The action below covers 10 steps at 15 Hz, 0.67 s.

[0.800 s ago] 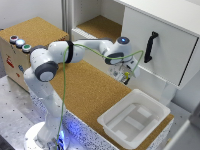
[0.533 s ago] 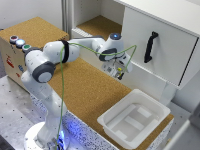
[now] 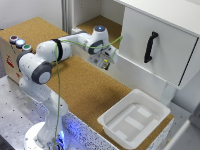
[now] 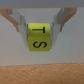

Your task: Put the grasped yellow block inside the left cabinet

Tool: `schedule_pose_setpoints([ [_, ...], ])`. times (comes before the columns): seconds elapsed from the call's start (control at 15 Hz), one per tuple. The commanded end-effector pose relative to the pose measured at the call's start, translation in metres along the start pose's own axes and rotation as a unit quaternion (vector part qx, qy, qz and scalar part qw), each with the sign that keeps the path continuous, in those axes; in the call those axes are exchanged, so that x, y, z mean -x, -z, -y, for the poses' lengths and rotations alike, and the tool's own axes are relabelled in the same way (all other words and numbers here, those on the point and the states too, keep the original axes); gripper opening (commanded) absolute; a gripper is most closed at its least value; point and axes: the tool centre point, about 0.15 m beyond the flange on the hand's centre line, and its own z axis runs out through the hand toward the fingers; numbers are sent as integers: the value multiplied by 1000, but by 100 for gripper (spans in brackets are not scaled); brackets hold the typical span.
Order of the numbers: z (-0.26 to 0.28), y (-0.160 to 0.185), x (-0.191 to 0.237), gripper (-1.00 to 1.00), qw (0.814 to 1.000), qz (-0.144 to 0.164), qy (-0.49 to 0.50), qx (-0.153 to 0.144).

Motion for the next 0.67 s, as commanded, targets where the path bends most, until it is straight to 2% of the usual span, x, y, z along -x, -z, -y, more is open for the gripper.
schedule_pose_setpoints([
  [0.0, 92, 34, -47, -100, 998, -3, -29, 47],
  [0.27, 125, 59, -100, -100, 999, -39, -4, 27],
  [0.6, 137, 42, -159, -100, 999, -35, 18, 11],
])
